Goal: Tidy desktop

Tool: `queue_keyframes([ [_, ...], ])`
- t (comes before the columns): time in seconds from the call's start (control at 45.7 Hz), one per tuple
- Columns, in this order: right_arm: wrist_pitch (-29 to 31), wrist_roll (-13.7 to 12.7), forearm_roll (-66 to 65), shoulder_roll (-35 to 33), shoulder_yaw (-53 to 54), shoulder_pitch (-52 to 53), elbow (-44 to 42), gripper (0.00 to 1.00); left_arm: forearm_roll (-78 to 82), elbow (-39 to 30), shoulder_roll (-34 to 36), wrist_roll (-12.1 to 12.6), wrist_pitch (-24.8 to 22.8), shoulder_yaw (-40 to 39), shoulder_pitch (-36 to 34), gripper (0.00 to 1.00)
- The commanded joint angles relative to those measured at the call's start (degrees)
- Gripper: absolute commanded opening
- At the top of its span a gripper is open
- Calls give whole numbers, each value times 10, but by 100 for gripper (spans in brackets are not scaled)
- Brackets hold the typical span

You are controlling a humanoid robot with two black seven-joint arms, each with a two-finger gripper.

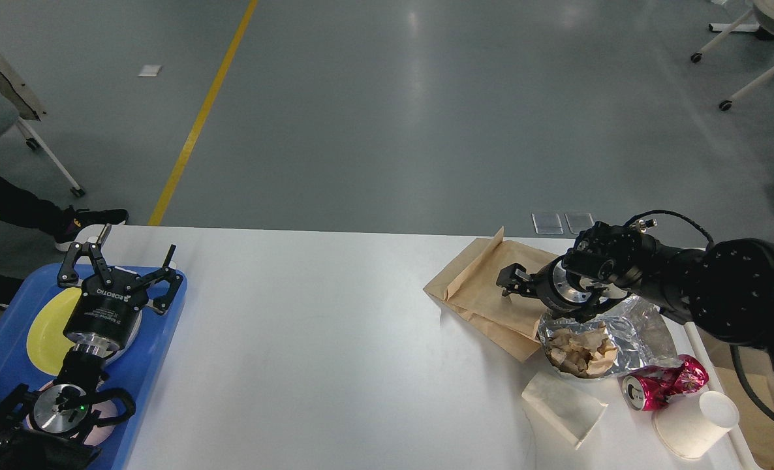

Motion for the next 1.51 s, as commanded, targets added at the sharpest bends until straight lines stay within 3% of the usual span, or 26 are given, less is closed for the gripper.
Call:
queue_keyframes([
  [0.0, -27, 0, 2, 5, 31, -19, 0, 96, 0, 0, 0, 0, 0, 0, 0, 97],
  [0.109, -43, 0, 2, 9, 54, -24, 2, 95, 0, 0, 0, 0, 0, 0, 0, 97],
  [0.197, -45, 0, 2, 26, 56, -25, 3, 86, 0, 0, 0, 0, 0, 0, 1, 97],
  [0.547, -57, -1, 2, 49, 56, -37, 11, 0, 0, 0, 0, 0, 0, 0, 0, 97],
  [0.656, -57, -5, 1, 49, 55, -35, 14, 0, 0, 0, 0, 0, 0, 0, 0, 97],
  [0.919, -51, -44, 2, 18, 51, 2, 81, 0, 0, 0, 0, 0, 0, 0, 0, 97],
  [1.269, -45, -52, -1, -21, 33, 82, 166, 0, 0, 0, 0, 0, 0, 0, 0, 97],
  [1.488, -11, -62, 0, -22, 4, 170, 252, 0, 0, 0, 0, 0, 0, 0, 0, 97],
])
